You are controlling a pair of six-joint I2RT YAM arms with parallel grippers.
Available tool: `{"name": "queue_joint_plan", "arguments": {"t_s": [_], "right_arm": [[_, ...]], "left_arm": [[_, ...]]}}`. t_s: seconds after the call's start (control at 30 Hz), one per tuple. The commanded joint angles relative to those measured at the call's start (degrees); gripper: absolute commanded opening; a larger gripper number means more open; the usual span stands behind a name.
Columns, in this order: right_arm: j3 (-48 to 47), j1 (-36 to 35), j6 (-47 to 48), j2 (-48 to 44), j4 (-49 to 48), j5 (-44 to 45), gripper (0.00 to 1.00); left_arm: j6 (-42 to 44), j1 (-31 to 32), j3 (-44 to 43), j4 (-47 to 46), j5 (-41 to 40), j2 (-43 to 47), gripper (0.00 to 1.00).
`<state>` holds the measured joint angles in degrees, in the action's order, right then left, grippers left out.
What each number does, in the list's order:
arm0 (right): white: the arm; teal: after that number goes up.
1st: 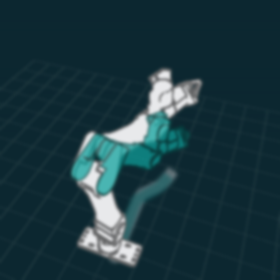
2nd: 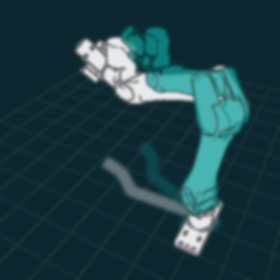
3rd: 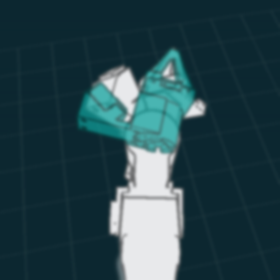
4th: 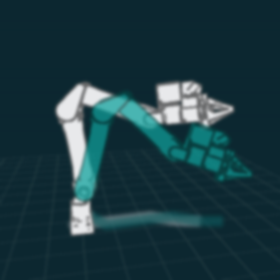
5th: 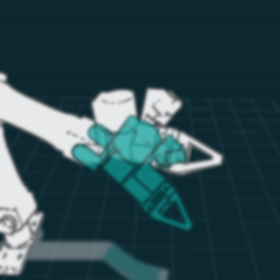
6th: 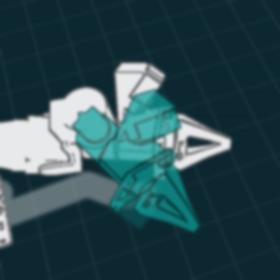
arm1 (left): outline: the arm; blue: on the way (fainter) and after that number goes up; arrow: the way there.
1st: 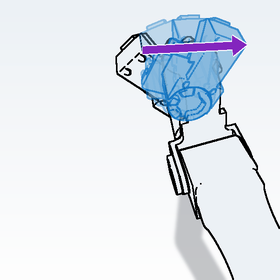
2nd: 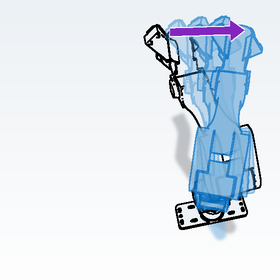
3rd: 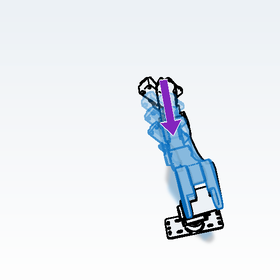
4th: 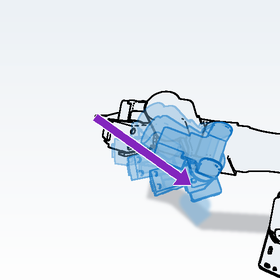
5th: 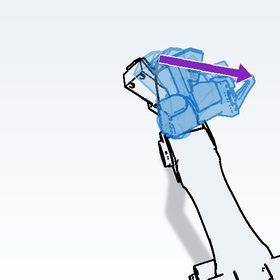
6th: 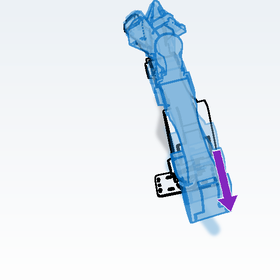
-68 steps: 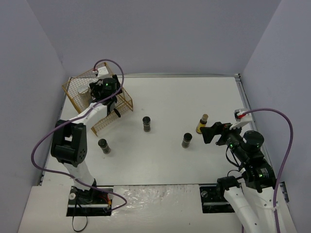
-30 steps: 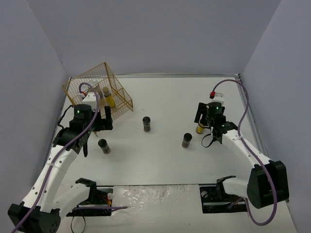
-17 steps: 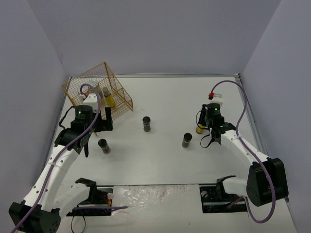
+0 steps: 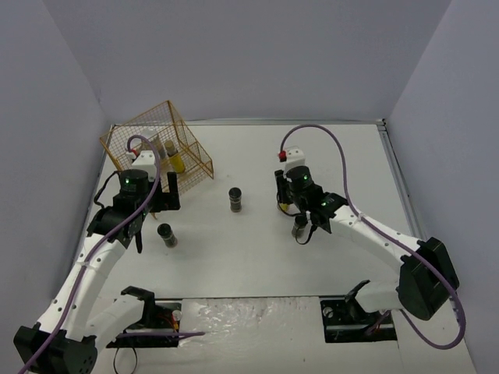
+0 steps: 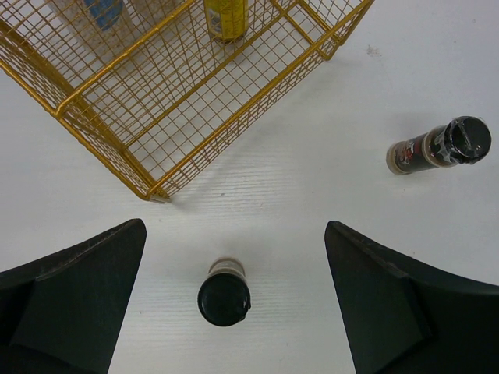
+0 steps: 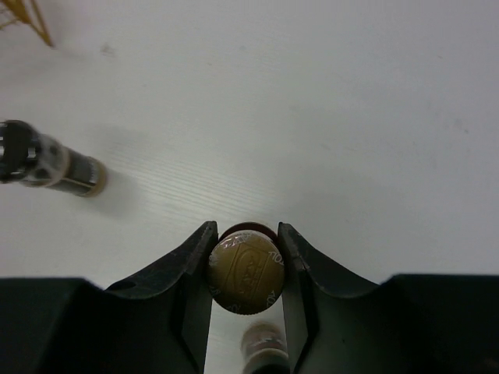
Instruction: Organize the condiment bottles
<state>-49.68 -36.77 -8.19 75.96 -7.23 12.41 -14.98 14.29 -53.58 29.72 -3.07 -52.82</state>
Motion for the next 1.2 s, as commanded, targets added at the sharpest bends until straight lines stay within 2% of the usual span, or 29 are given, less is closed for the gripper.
{"name": "queue_joint_plan", "arguments": {"t_s": [0.0, 0.23, 0.63, 0.73, 0.83, 0.9, 0.97, 1.17], "right_arm": [[-7.5, -7.55, 2.73, 2.25, -5.07, 0.12, 0.0], [-11.0, -16.51, 2.29, 8.69, -10.68, -4.2, 0.0], [-11.85, -18.25, 1.96, 17.56, -16.53, -8.54, 0.0], [-11.11, -18.31, 1.37, 17.67, -15.8, -9.25, 0.04], [-10.36, -18.25, 0.3, 17.3, -15.63, -10.45, 0.16], [-10.07, -18.25, -0.15, 16.8, -15.34, -10.74, 0.37], [-10.0, -18.25, -0.16, 16.04, -14.77, -10.74, 0.48], [-9.9, -18.32, 0.74, 10.88, -11.86, -10.69, 0.73]], "left_arm": [[0.73, -0.59, -1.0, -2.83, -1.22, 0.59, 0.97], [0.48, -0.92, -1.0, -2.83, -1.7, 0.91, 0.97], [1.27, -1.11, -0.3, -3.62, -0.24, 2.28, 0.97], [1.45, -1.11, -0.18, -4.09, 0.99, 2.28, 0.97], [1.8, -1.11, 0.05, -4.58, 2.17, 2.45, 0.97], [1.89, -1.11, 0.26, -5.1, 3.2, 2.47, 0.97], [1.89, -1.11, 0.43, -5.54, 4.67, 2.55, 0.97], [1.6, -0.83, 1.56, -8.69, 11.52, 3.17, 0.97]]}}
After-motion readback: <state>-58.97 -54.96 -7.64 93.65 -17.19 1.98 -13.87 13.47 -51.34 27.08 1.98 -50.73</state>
